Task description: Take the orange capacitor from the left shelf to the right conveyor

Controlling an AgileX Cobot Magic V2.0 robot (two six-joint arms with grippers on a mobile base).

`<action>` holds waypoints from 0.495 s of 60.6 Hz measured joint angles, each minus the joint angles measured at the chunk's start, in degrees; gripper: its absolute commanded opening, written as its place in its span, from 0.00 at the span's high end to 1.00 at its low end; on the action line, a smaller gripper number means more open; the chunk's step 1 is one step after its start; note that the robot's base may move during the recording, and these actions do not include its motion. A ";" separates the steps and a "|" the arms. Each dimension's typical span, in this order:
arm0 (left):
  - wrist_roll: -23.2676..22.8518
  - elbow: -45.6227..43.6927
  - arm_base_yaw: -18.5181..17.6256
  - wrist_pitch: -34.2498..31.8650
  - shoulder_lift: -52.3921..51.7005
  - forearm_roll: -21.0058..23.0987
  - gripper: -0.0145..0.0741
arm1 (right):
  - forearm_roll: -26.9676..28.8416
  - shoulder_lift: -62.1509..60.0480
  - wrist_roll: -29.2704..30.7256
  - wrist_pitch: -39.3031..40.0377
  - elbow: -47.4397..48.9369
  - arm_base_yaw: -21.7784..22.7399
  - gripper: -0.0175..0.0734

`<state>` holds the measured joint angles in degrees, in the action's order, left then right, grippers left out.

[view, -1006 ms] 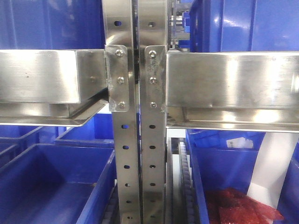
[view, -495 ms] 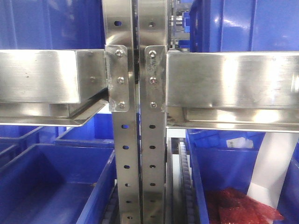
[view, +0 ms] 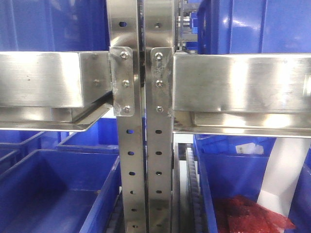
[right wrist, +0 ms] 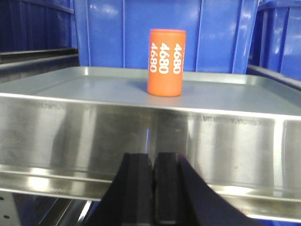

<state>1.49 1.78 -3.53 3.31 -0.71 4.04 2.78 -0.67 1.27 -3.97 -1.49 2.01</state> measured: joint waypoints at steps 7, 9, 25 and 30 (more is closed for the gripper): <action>0.00 0.00 0.00 0.00 0.00 0.00 0.98 | 0.00 0.00 0.00 -2.83 4.06 0.00 0.74; 0.00 0.00 0.00 0.00 0.00 0.00 0.98 | 0.00 0.00 0.00 -4.16 6.43 0.00 0.74; 0.00 0.00 0.00 0.00 0.00 0.00 0.98 | 0.00 7.34 -0.13 -14.12 25.62 0.00 0.74; 0.00 0.00 0.00 0.00 0.00 0.00 0.98 | 0.00 12.57 -0.13 -15.50 29.32 0.00 0.69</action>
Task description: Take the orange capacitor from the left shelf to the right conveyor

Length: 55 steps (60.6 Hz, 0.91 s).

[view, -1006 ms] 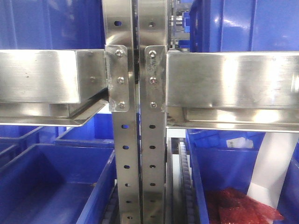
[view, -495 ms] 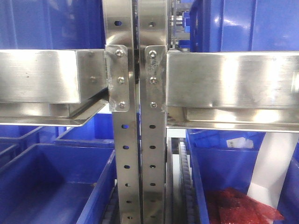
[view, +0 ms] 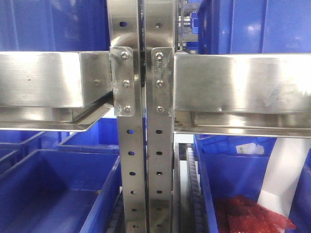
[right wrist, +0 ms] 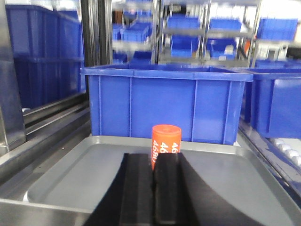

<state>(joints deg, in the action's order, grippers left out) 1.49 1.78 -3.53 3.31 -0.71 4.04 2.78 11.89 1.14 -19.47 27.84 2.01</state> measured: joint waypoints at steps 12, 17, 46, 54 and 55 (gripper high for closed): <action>0.00 0.00 0.00 0.00 0.00 0.00 0.98 | 0.00 12.93 0.00 -0.48 4.47 0.00 0.26; 0.00 0.00 0.00 0.00 0.00 0.00 0.98 | 0.00 18.79 0.00 0.46 5.04 0.00 0.10; 0.00 0.00 0.00 0.00 0.00 0.00 0.98 | 0.74 44.17 0.00 20.48 6.50 0.00 0.11; 0.00 0.00 0.00 0.00 0.00 0.00 0.98 | 1.07 48.23 -0.10 24.46 6.63 0.00 0.11; 0.00 0.00 0.00 0.00 0.00 0.00 0.98 | 1.07 48.57 -0.10 24.81 6.63 0.00 0.11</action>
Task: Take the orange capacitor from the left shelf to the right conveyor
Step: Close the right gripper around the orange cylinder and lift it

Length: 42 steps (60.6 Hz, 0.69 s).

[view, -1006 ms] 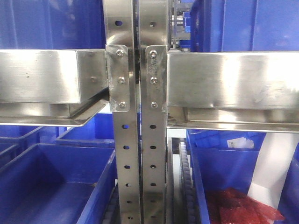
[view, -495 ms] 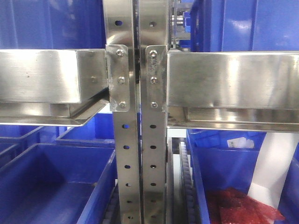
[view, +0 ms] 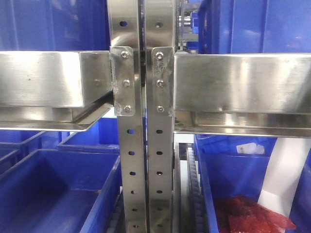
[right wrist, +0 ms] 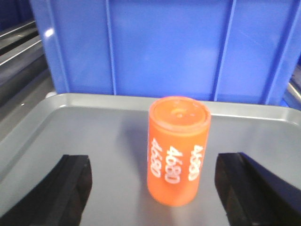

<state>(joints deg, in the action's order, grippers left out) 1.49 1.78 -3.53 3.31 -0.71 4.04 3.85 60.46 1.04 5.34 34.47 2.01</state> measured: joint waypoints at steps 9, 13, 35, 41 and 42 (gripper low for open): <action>0.00 0.00 0.00 0.00 0.00 0.00 0.98 | 0.20 2.37 -0.12 2.17 0.22 1.26 0.11; 0.00 0.00 0.00 0.00 0.00 0.00 0.98 | 0.29 2.82 -1.04 3.26 0.22 2.23 0.11; 0.00 0.00 0.00 0.00 0.00 0.00 0.98 | 0.46 7.55 -7.28 8.00 0.55 3.35 0.11; 0.00 0.00 0.00 0.00 0.00 0.00 0.98 | 0.09 8.98 -7.28 8.72 0.55 3.35 0.11; 0.00 0.00 0.00 0.00 0.00 0.00 0.98 | 0.09 9.18 -7.36 8.88 0.55 3.35 0.11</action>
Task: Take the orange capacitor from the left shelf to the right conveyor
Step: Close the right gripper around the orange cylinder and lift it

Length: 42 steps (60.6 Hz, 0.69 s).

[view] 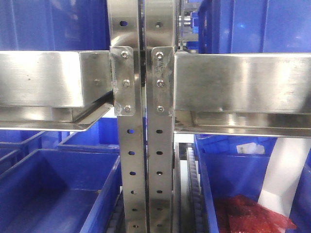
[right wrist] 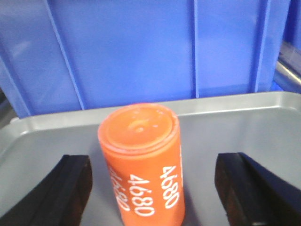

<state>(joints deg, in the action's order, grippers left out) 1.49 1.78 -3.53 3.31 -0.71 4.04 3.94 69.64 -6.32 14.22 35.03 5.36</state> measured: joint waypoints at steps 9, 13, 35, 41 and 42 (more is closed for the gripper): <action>0.00 0.00 0.00 0.00 0.00 0.00 0.98 | -1.47 2.69 0.00 2.42 0.13 0.00 0.11; 0.00 0.00 0.00 0.00 0.00 0.00 0.98 | -2.35 4.11 0.00 2.51 0.72 0.00 0.11; 0.00 0.00 0.00 0.00 0.00 0.00 0.98 | -4.68 13.05 0.00 5.87 5.04 0.00 0.41; 0.00 0.00 0.00 0.00 0.00 0.00 0.98 | -4.96 13.30 0.00 6.43 5.10 0.00 0.58; 0.00 0.00 0.00 0.00 0.00 0.00 0.98 | -4.94 13.30 0.00 6.43 5.10 0.00 0.60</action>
<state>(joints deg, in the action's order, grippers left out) 1.49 1.78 -3.53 3.31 -0.71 4.04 -1.00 82.94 -6.32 20.65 40.12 5.36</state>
